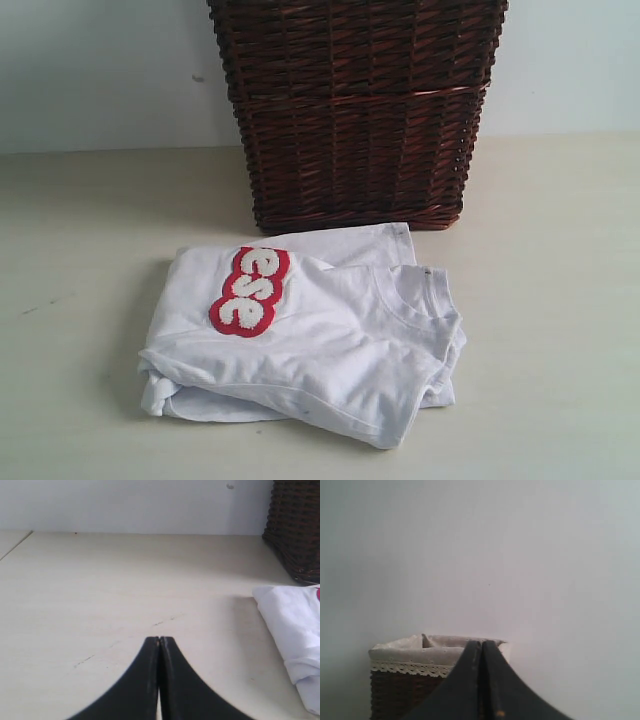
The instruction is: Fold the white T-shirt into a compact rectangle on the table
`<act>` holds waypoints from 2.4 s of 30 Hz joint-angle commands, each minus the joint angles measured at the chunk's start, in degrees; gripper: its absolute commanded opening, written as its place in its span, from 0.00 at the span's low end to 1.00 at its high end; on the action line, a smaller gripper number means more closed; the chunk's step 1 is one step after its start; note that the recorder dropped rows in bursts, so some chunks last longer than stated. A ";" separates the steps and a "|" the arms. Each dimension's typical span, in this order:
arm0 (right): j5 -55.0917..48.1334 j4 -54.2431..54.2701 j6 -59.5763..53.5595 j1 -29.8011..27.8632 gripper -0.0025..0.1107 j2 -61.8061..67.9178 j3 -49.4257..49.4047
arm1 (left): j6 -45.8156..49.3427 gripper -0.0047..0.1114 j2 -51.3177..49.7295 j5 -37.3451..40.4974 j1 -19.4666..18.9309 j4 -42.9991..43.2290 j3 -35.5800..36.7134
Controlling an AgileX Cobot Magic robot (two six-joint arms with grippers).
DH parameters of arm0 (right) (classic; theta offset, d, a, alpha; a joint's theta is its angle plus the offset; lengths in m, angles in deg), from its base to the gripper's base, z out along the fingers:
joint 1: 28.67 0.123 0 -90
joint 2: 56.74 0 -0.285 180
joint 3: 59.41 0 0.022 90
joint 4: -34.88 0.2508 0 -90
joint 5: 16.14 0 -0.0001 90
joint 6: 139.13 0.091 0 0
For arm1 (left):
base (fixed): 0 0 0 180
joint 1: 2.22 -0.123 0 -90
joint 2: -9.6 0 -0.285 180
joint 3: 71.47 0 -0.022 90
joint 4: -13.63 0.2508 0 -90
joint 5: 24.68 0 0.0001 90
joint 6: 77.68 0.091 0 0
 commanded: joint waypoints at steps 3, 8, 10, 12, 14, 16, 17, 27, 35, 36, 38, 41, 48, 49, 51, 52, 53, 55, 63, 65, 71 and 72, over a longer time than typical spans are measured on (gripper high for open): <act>11.00 -16.73 16.46 -1.26 0.02 -1.75 -8.68 | 0.09 0.04 0.25 -0.26 -0.13 -0.58 0.18; 21.20 -25.54 27.71 -7.99 0.02 -1.75 -18.00 | 0.09 0.04 0.25 -0.26 -0.13 -0.58 0.18; 21.57 -25.54 28.36 -9.85 0.02 -1.75 -20.66 | 0.09 0.04 0.25 -0.26 -0.13 -0.58 0.18; 21.57 -25.54 27.91 -10.49 0.02 -1.75 -23.58 | 0.09 0.04 0.25 -0.26 -0.13 -0.58 0.18; 20.30 -25.54 26.47 -10.49 0.02 -1.75 -23.62 | 0.09 0.04 0.25 -0.26 -0.13 -0.58 0.18; 12.15 -25.87 24.09 -10.49 0.02 -1.75 -23.62 | 0.09 0.04 0.25 -0.26 -0.13 -0.58 0.18; 9.10 -26.95 23.74 -10.49 0.02 -1.75 -23.62 | 0.09 0.04 0.25 -0.26 -0.13 -0.58 0.18; -7.47 -36.05 33.49 -10.49 0.02 -1.75 -23.62 | 0.09 0.04 0.25 -0.26 -0.13 -0.58 0.18; -8.94 -35.81 32.97 -10.49 0.02 -1.75 -23.62 | 0.09 0.04 0.25 -0.26 -0.13 -0.58 0.18; -9.10 -35.81 32.98 -10.49 0.02 -1.75 -23.62 | 0.09 0.04 0.25 -0.26 -0.13 -0.58 0.18; -9.20 -35.81 32.98 -10.49 0.02 -1.75 -23.62 | 0.09 0.04 0.25 -0.26 -0.13 -0.58 0.18; -8.92 -35.81 32.98 -10.49 0.02 -1.75 -23.62 | 0.09 0.04 0.25 -0.26 -0.13 -0.58 0.18; -8.92 -35.81 32.98 -10.49 0.02 -1.75 -23.62 | 0.09 0.04 0.25 -0.26 -0.13 -0.58 0.18; -8.92 -35.81 32.98 -10.49 0.02 -1.75 -23.62 | 0.09 0.04 0.25 -0.26 -0.13 -0.58 0.18; -8.92 -35.81 32.98 -10.49 0.02 -1.75 -23.62 | 0.09 0.04 0.25 -0.26 -0.13 -0.58 0.18; -8.92 -35.81 32.98 -10.49 0.02 -1.75 -23.62 | 0.09 0.04 0.25 -0.26 -0.13 -0.58 0.18; -8.92 -35.81 32.98 -10.49 0.02 -1.75 -23.62 | 0.09 0.04 0.25 -0.26 -0.13 -0.58 0.18; -8.92 -35.81 32.98 -10.49 0.02 -1.75 -23.62 | 0.09 0.04 0.25 -0.26 -0.13 -0.58 0.18; -8.92 -35.81 32.98 -10.49 0.02 -1.75 -23.62 | 0.09 0.04 0.25 -0.26 -0.13 -0.58 0.18; -8.92 -35.81 32.98 -10.49 0.02 -1.75 -23.62 | 0.09 0.04 0.25 -0.26 -0.13 -0.58 0.18; -8.92 -35.70 32.98 -10.49 0.02 -1.75 -23.62 | 0.09 0.04 0.25 -0.26 -0.13 -0.58 0.18; -8.92 -35.70 32.98 -10.49 0.02 -1.75 -23.62 | 0.09 0.04 0.25 -0.26 -0.13 -0.58 0.18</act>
